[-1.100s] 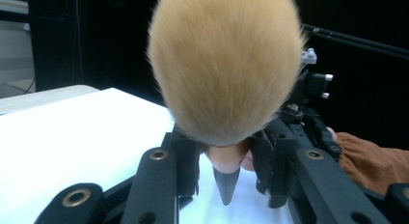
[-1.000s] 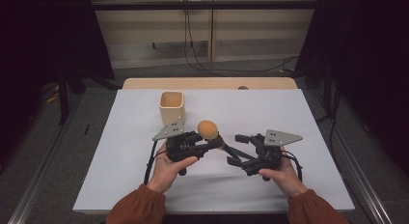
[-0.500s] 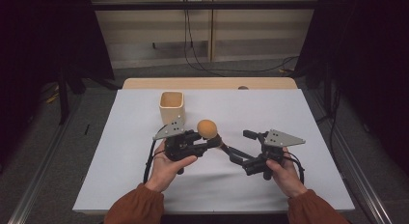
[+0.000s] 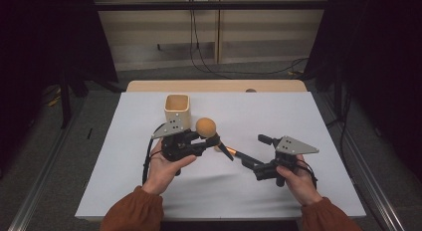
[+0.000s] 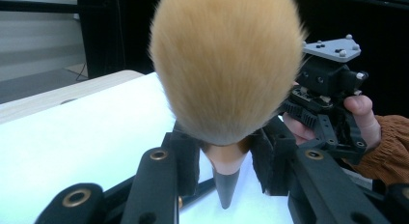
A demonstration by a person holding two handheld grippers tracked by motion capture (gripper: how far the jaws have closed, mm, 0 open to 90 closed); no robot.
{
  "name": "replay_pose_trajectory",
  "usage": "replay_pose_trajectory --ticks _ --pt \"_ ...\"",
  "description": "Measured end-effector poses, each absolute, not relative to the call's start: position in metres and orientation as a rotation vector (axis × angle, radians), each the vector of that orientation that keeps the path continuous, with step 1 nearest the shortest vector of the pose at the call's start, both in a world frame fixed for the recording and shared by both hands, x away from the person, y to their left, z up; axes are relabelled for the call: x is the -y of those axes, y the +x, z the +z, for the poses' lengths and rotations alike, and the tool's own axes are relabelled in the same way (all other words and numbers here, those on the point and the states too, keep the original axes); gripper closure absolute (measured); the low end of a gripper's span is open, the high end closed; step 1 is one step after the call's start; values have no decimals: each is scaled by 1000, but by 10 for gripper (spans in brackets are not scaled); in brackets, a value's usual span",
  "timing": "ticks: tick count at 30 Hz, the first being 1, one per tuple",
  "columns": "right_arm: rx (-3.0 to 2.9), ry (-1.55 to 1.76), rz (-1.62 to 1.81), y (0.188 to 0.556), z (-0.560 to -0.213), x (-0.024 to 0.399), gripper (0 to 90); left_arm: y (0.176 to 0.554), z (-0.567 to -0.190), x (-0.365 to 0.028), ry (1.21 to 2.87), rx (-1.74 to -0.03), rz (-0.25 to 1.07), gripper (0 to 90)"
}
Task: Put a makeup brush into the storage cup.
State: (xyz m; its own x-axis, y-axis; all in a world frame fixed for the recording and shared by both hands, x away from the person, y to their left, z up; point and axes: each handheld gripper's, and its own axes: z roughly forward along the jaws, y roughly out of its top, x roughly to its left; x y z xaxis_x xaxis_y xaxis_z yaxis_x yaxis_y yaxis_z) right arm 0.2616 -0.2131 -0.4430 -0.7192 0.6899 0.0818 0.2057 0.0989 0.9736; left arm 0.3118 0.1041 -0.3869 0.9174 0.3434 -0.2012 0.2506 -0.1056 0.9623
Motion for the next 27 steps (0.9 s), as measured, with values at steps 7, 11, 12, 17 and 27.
replay_pose_trajectory --ticks 7,11,12,17,27 --pt "-1953 929 1608 256 -445 227 0 315 -381 -117 1700 -483 103 657" --pt "-1920 944 1597 251 -444 237 0 317 -378 -123 1715 -498 117 658" --pt "-1916 947 1592 250 -444 240 0 317 -378 -124 1717 -501 117 657" --pt "-1910 977 1574 245 -446 250 0 319 -373 -131 1729 -518 133 657" --pt "-1882 1005 1558 233 -450 263 0 327 -371 -148 1733 -557 163 657"
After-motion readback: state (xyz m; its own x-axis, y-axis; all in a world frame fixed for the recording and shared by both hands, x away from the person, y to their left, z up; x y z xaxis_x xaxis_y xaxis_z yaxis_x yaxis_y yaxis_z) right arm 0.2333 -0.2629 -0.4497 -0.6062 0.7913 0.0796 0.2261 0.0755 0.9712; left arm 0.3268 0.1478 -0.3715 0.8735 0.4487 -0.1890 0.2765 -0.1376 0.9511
